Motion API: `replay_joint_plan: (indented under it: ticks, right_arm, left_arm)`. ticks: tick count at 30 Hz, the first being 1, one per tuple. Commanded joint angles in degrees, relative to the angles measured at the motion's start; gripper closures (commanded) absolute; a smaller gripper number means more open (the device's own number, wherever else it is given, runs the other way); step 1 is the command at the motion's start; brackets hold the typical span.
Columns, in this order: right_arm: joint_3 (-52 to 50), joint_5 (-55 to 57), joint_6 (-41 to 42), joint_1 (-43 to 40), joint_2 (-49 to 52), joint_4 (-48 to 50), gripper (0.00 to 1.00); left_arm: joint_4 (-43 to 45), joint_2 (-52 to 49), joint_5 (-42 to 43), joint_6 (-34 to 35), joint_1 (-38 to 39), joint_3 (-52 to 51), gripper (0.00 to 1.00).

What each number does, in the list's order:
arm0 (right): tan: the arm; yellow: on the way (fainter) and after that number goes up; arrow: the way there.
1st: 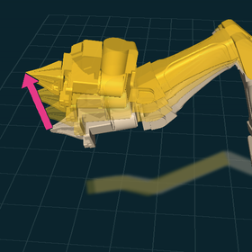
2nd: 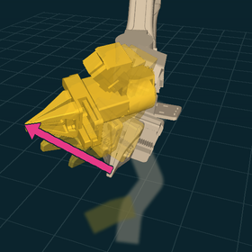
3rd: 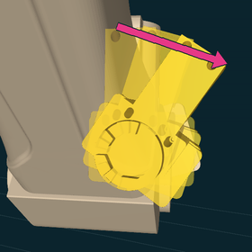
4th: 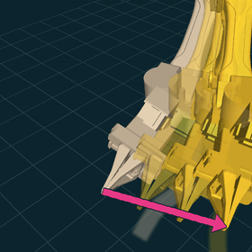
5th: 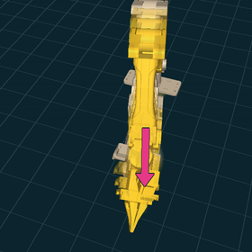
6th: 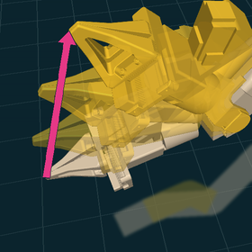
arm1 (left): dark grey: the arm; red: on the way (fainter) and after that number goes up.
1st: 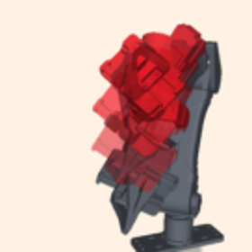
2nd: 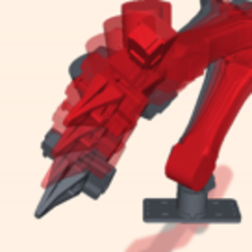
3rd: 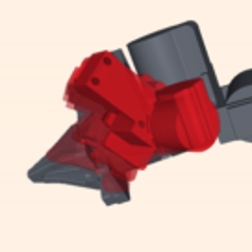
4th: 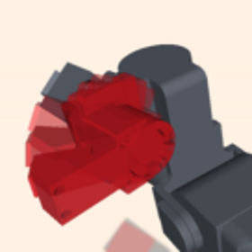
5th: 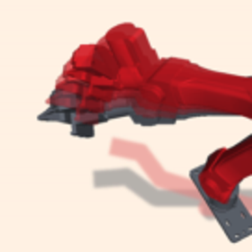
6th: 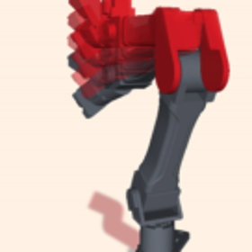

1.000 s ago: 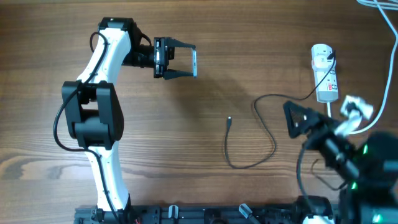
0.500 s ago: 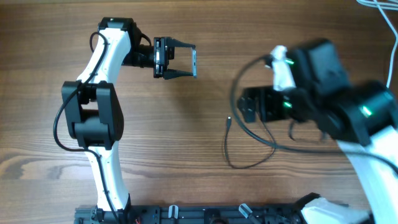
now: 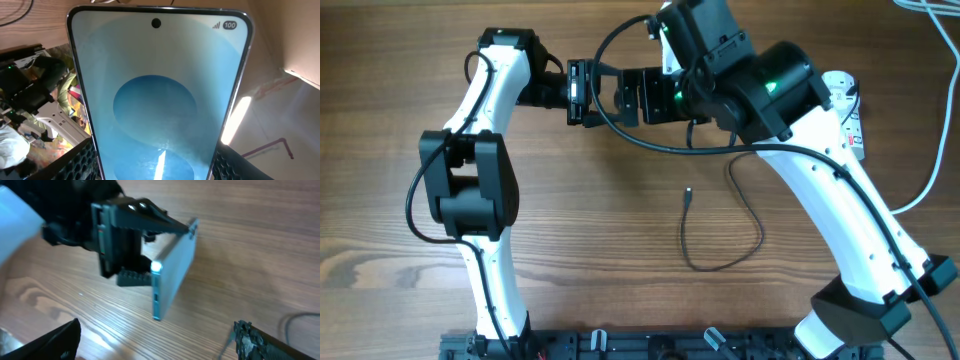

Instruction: Plug charger to phone and switch on socket

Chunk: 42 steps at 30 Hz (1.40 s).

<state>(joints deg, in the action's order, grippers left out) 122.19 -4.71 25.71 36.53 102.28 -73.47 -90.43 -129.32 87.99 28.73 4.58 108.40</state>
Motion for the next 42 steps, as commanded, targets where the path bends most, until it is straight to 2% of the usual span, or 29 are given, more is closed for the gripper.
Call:
replay_joint_plan:
  ticks: [1,3,7,10,12,15,25,29,42]
  right_arm:
    - [1.1,7.5,2.3,0.4,3.2,-2.3,0.0]
    - [1.1,8.0,2.8,0.4,4.5,-2.6,0.0]
    - [1.1,3.9,-1.5,2.8,6.1,-1.0,0.0]
    - [1.1,10.7,3.1,5.3,6.3,0.5,0.03]
    - [1.1,14.8,4.8,6.7,7.1,2.2,0.12]
    - [1.1,19.2,6.0,7.5,9.7,2.5,0.18]
    - [1.1,21.4,5.9,7.5,10.4,4.3,0.5]
    - [1.1,19.3,5.9,7.5,10.4,3.5,0.53]
    - [2.9,17.4,6.3,7.5,10.0,0.2,0.53]
  left_arm:
    - [-0.1,2.8,2.4,-1.3,-0.3,1.2,0.38]
    - [-0.1,2.8,2.4,-1.3,-0.3,1.2,0.38]
    - [-0.1,2.8,2.4,-1.3,-0.3,1.2,0.37]
    - [-0.1,2.8,2.2,-1.4,-0.2,1.2,0.37]
    - [-0.1,2.8,2.2,-1.4,-0.3,1.2,0.37]
    - [-0.1,2.8,2.2,-1.4,-0.2,1.2,0.37]
    - [-0.1,2.8,2.2,-1.5,-0.2,1.2,0.37]
    - [-0.1,2.8,2.2,-1.5,-0.2,1.2,0.37]
    - [0.0,2.8,2.2,-1.5,-0.3,1.2,0.36]
